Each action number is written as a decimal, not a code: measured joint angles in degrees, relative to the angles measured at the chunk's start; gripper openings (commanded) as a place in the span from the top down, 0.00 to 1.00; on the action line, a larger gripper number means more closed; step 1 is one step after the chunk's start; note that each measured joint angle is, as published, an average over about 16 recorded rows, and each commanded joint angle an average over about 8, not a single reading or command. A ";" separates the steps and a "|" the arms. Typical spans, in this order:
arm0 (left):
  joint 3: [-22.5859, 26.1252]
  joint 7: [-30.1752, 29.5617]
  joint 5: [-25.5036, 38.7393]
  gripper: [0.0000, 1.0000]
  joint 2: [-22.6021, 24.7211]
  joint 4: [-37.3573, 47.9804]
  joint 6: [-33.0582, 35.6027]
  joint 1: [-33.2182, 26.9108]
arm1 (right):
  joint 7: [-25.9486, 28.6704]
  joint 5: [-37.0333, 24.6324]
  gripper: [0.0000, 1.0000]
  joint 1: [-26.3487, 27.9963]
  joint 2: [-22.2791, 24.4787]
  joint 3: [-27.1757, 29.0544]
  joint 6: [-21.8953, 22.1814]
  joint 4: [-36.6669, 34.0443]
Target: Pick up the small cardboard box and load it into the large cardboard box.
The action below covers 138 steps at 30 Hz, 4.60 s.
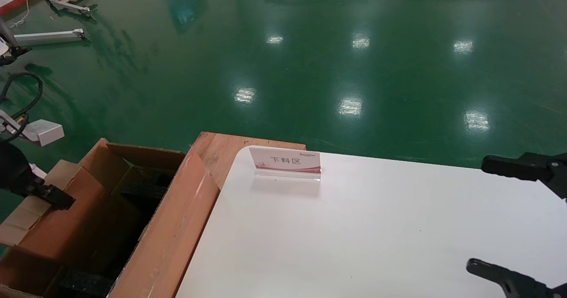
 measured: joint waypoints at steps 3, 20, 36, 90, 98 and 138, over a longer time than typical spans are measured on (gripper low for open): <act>-0.27 0.48 -0.66 1.00 0.39 1.58 -0.02 1.80 | 0.00 0.01 0.00 0.00 0.00 -0.01 0.00 0.00; -1.29 2.83 -2.93 0.00 2.29 7.79 -0.11 8.74 | -0.03 0.04 0.00 0.00 0.02 -0.07 0.03 -0.01; -1.23 2.88 -2.79 0.00 2.21 7.67 -0.19 8.59 | -0.03 0.05 0.00 0.00 0.03 -0.07 0.04 -0.02; -21.93 20.30 -6.76 0.00 -6.55 -31.06 -17.62 -0.70 | -0.10 0.09 0.00 0.05 0.04 -0.12 0.05 -0.11; -37.73 23.82 -7.87 0.00 -5.92 -33.54 -13.80 10.12 | -0.11 0.11 0.00 0.06 0.05 -0.15 0.04 -0.13; -118.79 41.92 -13.57 0.00 -2.64 -46.25 5.81 65.65 | -0.17 0.19 0.00 0.09 0.10 -0.27 0.09 -0.13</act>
